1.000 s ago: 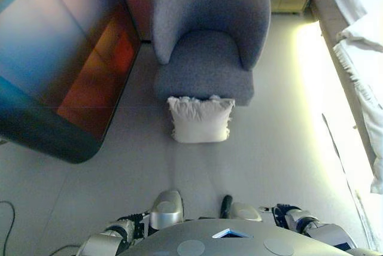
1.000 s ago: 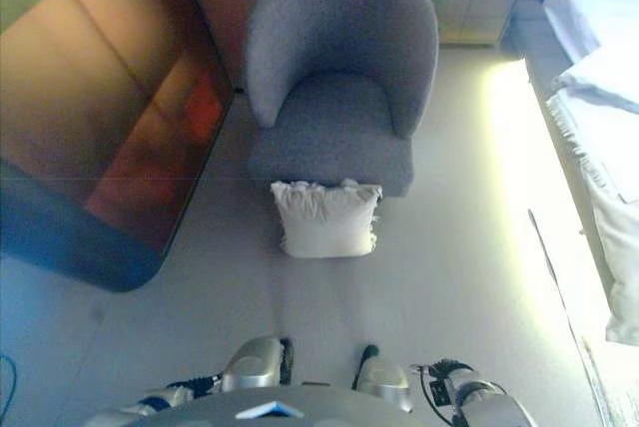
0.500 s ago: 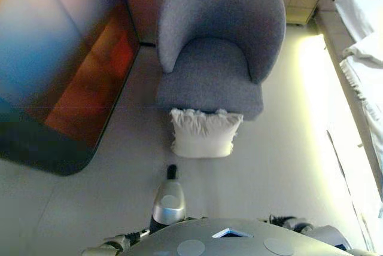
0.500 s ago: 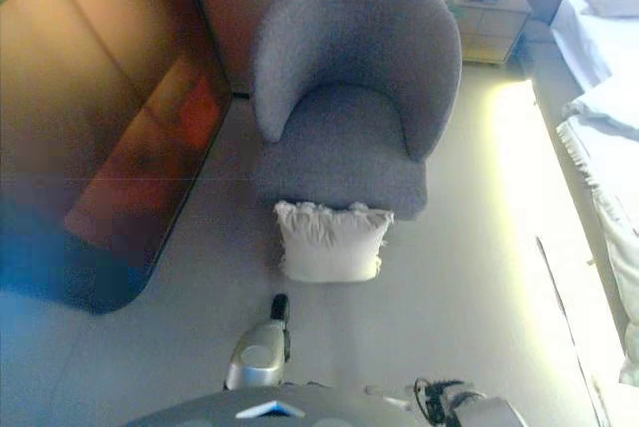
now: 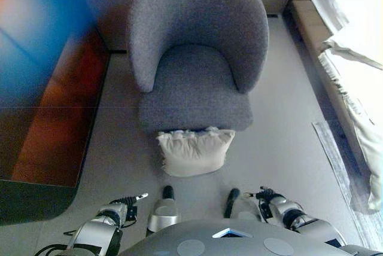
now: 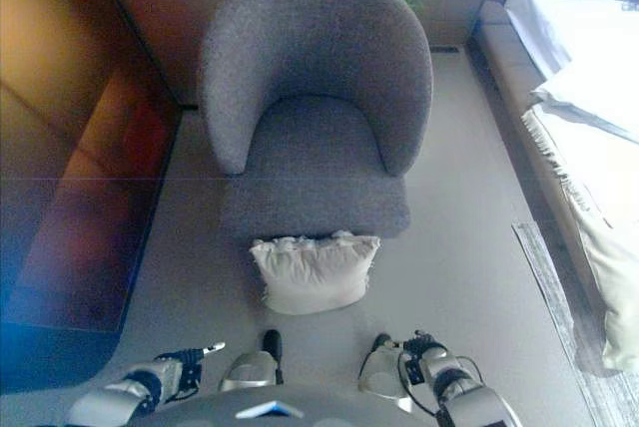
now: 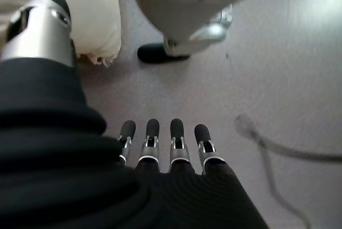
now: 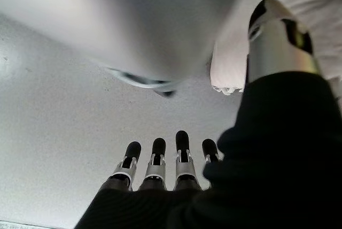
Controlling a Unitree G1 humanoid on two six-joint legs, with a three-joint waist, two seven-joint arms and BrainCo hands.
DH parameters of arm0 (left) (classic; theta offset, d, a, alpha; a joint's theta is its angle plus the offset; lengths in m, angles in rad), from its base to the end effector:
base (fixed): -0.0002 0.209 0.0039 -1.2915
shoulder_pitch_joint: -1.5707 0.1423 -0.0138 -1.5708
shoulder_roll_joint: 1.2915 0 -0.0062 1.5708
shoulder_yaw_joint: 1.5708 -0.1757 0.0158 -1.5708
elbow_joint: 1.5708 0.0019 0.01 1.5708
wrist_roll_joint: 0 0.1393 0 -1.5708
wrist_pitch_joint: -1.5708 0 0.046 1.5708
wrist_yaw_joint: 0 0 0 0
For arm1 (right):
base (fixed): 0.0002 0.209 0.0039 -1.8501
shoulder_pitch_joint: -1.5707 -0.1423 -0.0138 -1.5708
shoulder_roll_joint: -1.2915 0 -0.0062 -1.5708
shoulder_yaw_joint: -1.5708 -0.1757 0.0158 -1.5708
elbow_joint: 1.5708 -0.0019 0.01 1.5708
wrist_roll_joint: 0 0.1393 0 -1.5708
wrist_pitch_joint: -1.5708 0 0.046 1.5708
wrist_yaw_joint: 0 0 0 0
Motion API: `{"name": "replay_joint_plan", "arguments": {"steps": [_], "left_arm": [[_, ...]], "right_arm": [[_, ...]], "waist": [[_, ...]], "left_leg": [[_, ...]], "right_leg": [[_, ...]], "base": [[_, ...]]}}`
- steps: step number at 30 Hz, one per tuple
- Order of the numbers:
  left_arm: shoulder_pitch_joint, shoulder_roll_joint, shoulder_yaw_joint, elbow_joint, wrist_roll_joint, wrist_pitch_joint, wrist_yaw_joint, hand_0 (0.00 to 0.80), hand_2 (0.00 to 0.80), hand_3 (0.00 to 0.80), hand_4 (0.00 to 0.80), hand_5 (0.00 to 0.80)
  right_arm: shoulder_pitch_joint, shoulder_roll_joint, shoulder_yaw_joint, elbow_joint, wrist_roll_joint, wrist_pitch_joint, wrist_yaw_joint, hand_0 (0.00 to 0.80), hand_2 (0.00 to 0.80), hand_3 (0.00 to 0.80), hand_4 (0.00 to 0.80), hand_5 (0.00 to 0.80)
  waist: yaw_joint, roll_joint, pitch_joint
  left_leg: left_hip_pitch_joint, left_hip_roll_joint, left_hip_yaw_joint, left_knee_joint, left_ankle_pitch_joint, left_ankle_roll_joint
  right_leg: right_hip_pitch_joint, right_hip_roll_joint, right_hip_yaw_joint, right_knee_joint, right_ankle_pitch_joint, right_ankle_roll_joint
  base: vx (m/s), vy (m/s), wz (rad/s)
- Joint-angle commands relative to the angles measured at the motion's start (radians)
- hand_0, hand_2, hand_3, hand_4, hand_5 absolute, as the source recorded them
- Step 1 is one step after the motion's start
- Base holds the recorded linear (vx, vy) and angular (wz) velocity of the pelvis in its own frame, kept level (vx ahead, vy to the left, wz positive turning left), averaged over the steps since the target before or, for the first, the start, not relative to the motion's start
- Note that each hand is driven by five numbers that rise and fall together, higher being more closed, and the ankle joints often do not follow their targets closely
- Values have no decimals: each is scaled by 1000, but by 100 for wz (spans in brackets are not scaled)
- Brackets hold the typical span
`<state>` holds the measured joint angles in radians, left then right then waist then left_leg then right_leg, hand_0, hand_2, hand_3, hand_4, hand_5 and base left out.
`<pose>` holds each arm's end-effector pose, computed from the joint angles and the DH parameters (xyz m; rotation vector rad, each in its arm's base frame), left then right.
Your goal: Pick up the cushion and take it to the sofa
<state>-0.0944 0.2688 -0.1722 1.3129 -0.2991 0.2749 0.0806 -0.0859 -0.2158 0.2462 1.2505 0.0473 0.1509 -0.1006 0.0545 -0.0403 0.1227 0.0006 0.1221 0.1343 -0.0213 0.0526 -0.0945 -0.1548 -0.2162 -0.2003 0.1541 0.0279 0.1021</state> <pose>0.0793 0.2318 -0.1064 0.1258 1.4782 0.2883 0.0919 -0.2089 -0.1086 -0.3884 1.3117 -0.0518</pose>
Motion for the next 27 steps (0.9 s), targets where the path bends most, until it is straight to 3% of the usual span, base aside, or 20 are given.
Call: {"name": "replay_joint_plan", "arguments": {"steps": [1,7,12,15,16,20,26,27], "left_arm": [[1,-7,28,14,-3,9,41,0,0,0,0,0],[-16,-23,29,23,12,-39,63,0,0,0,0,0],[-67,-46,-18,-19,-46,-114,78,0,0,0,0,0],[-107,-48,-65,-49,-49,-156,76,0,0,0,0,0],[-129,-47,-84,-61,-64,-201,79,0,0,0,0,0],[-234,-21,-128,-128,-109,-316,105,0,0,0,0,0],[-388,-9,-168,-246,-174,-465,220,0,0,0,0,0],[-401,36,-157,-270,-132,-402,256,0,0,0,0,0]], "right_arm": [[-8,-44,3,-12,-57,-4,20,0,0,0,0,0],[-42,-53,25,-2,-4,-23,8,0,0,0,0,0],[-120,-81,58,-39,37,-72,-58,0,0,0,0,0],[-174,-100,82,-64,54,-125,-138,0,0,0,0,0],[-202,-102,96,-74,72,-162,-190,0,0,0,0,0],[-311,-96,121,-130,95,-197,-327,0,0,0,0,0],[-448,-118,128,-189,116,-125,-470,0,0,0,0,0],[-466,-145,125,-190,118,-127,-476,0,0,0,0,0]], "waist": [[4,6,43],[34,3,57],[35,25,143],[20,52,202],[20,57,223],[8,55,286],[-8,41,384],[-15,48,396]], "left_leg": [[-12,-39,-10,108,-83,68],[-62,19,-34,159,-65,9],[-178,7,-77,277,-53,-5],[-262,15,-63,303,-22,-13],[-294,13,-77,304,-12,-15],[-403,-10,-64,322,-52,20],[-552,-29,-57,395,-71,43],[-573,-31,-55,402,-69,40]], "right_leg": [[69,-39,27,-40,25,40],[113,-21,-18,-86,12,14],[50,-23,-42,-55,0,-12],[-39,-30,-44,18,-16,-24],[-73,-29,-38,39,-19,-23],[-248,-35,-13,142,-14,-8],[-407,-50,22,228,-7,10],[-427,-49,25,233,-6,10]], "base": [[331,-162,5],[71,-187,12],[-176,-78,21],[-170,88,23],[-137,107,35],[-144,69,24],[-50,53,14],[-31,75,3]]}}
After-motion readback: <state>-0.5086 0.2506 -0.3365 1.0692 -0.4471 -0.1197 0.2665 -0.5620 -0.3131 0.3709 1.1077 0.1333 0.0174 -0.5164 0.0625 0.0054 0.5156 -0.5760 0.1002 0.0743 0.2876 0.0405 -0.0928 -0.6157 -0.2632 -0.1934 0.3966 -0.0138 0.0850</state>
